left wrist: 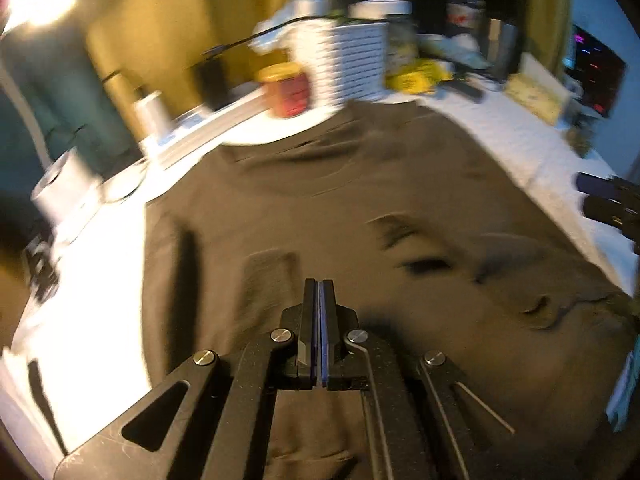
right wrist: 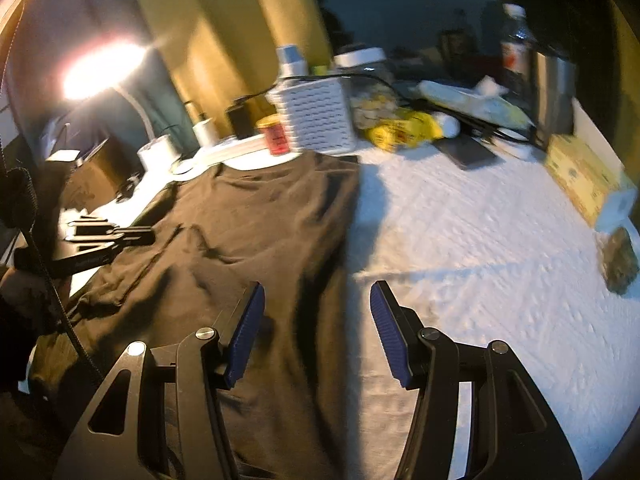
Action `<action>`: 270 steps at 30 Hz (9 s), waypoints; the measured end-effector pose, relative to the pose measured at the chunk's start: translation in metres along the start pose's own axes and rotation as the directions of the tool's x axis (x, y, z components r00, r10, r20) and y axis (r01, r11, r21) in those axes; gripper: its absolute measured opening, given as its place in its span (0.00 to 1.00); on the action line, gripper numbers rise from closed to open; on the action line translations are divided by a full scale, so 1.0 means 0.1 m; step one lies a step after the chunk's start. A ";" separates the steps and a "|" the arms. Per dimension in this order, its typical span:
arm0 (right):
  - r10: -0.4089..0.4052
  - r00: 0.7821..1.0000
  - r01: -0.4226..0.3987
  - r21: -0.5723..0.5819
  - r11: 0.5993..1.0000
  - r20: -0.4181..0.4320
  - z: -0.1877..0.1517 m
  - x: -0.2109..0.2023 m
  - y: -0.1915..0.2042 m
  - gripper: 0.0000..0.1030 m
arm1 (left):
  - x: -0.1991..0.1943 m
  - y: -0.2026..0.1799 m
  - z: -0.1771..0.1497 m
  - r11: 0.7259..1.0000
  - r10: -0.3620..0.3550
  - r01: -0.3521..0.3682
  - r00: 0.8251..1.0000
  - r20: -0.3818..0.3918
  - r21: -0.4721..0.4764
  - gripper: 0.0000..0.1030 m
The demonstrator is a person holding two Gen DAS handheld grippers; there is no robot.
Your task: Fold small clothes
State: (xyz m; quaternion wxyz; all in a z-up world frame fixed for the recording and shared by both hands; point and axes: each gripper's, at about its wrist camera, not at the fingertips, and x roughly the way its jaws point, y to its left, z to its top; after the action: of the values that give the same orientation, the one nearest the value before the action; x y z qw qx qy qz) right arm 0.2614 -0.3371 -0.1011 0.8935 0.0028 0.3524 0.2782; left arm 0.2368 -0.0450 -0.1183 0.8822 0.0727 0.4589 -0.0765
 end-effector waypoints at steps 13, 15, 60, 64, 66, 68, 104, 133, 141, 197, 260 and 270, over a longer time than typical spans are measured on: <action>0.072 0.971 -0.129 -0.247 0.960 -0.227 -0.31 0.49 0.84 0.56 | -0.22 0.13 -0.60 0.998 -0.063 0.063 0.995 -0.078 0.007 0.64; 0.063 0.967 -0.129 -0.260 0.957 -0.248 -0.35 0.56 0.86 0.45 | -0.19 0.08 -0.69 0.997 -0.068 0.071 0.994 -0.085 0.036 0.47; 0.036 0.986 -0.039 -0.021 0.999 -0.162 0.85 1.32 -0.46 0.57 | 0.31 1.20 0.13 0.998 0.005 -0.003 1.000 0.029 -0.070 0.05; 0.083 0.980 -0.082 0.015 0.997 -0.182 0.91 1.56 -0.52 0.05 | 0.24 1.37 0.10 0.994 0.073 -0.070 0.997 0.038 -0.088 0.04; 0.071 0.983 -0.070 0.012 0.997 -0.167 0.95 1.57 -0.54 0.05 | 0.23 1.49 0.09 0.991 0.102 -0.098 0.994 0.038 -0.095 0.04; 0.035 0.989 -0.034 0.013 0.999 -0.145 1.01 1.55 -0.59 0.04 | 0.26 1.60 0.08 0.990 0.086 -0.083 0.996 0.027 -0.114 0.04; -0.223 0.965 0.204 -0.144 0.968 -0.138 1.18 1.70 -0.67 0.19 | 0.22 1.71 -0.06 0.969 0.139 -0.135 0.990 0.005 -0.207 0.54; -0.233 0.956 0.175 -0.291 0.941 -0.178 -0.04 0.44 0.37 0.58 | -0.42 0.62 -0.92 0.997 0.025 -0.025 1.000 -0.012 -0.068 0.56; -0.264 0.947 0.192 -0.333 0.923 -0.186 -0.32 0.40 0.52 0.58 | -0.57 0.53 -1.03 0.997 0.029 -0.028 0.999 0.020 -0.072 0.56; -0.249 0.967 0.232 -0.195 0.953 -0.064 -1.04 -0.70 0.20 0.09 | -1.38 0.64 -2.33 0.939 0.166 -0.124 0.980 0.108 -0.320 0.32; -0.237 0.969 0.241 -0.048 0.969 0.075 -0.82 -1.21 -0.05 0.06 | -2.18 0.62 -1.93 0.954 0.207 -0.123 0.931 0.301 -0.273 0.05; -0.238 0.963 0.244 -0.031 0.969 0.122 -0.56 -1.24 -0.07 0.06 | -2.17 0.75 -1.62 0.956 0.224 -0.140 0.916 0.334 -0.257 0.05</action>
State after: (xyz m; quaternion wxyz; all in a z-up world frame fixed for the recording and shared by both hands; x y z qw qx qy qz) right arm 0.1553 -0.4160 -0.0670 0.9398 -0.0443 0.2903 0.1748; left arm -0.0009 0.0748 -0.0281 0.9568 -0.0018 0.2867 0.0475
